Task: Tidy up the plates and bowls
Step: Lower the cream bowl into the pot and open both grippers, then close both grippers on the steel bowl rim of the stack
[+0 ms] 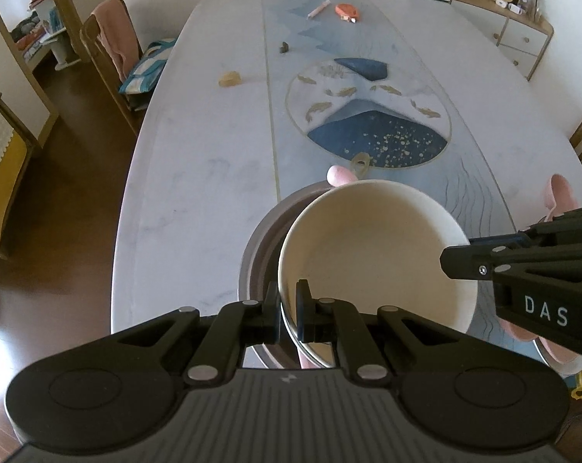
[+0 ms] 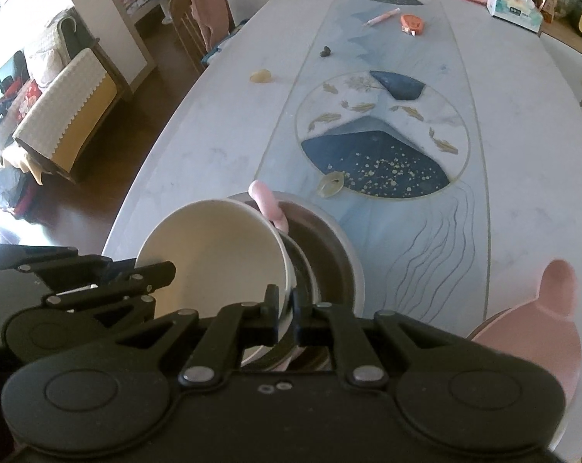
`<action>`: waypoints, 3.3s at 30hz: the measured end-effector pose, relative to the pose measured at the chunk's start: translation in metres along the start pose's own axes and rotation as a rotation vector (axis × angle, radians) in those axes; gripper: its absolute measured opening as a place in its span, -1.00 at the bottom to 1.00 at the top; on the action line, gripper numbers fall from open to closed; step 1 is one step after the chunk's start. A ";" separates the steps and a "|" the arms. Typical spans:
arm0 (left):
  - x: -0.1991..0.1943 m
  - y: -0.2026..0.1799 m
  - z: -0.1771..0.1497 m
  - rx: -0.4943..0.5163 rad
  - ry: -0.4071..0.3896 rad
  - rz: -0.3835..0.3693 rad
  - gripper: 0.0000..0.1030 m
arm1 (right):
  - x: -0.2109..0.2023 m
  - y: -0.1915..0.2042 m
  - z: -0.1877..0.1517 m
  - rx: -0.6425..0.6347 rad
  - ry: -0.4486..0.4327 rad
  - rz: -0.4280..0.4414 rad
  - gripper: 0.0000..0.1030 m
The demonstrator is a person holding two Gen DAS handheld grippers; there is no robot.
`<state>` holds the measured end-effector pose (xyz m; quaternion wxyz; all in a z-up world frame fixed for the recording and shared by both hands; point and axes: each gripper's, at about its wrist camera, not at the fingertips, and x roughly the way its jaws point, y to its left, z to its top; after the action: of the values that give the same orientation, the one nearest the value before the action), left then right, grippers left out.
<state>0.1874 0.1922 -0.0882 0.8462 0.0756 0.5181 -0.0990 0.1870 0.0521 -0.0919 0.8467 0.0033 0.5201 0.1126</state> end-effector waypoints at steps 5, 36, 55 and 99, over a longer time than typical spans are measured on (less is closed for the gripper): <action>0.006 -0.002 -0.005 0.023 0.005 0.006 -0.88 | 0.004 0.002 -0.006 -0.011 0.013 -0.009 -0.84; -0.005 0.011 -0.013 -0.020 -0.049 -0.052 -0.86 | -0.015 -0.007 -0.013 -0.019 -0.030 0.064 -0.35; -0.026 0.030 -0.020 -0.061 -0.115 -0.116 -0.75 | -0.040 -0.039 -0.023 0.004 -0.114 0.105 0.23; 0.057 0.077 -0.033 -0.223 -0.003 -0.207 -0.36 | 0.051 -0.088 -0.029 0.086 0.004 0.122 -0.15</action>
<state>0.2030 0.2697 -0.1524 0.8353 -0.0727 0.5297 -0.1278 0.1999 -0.0270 -0.1612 0.8362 0.0711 0.5250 0.1416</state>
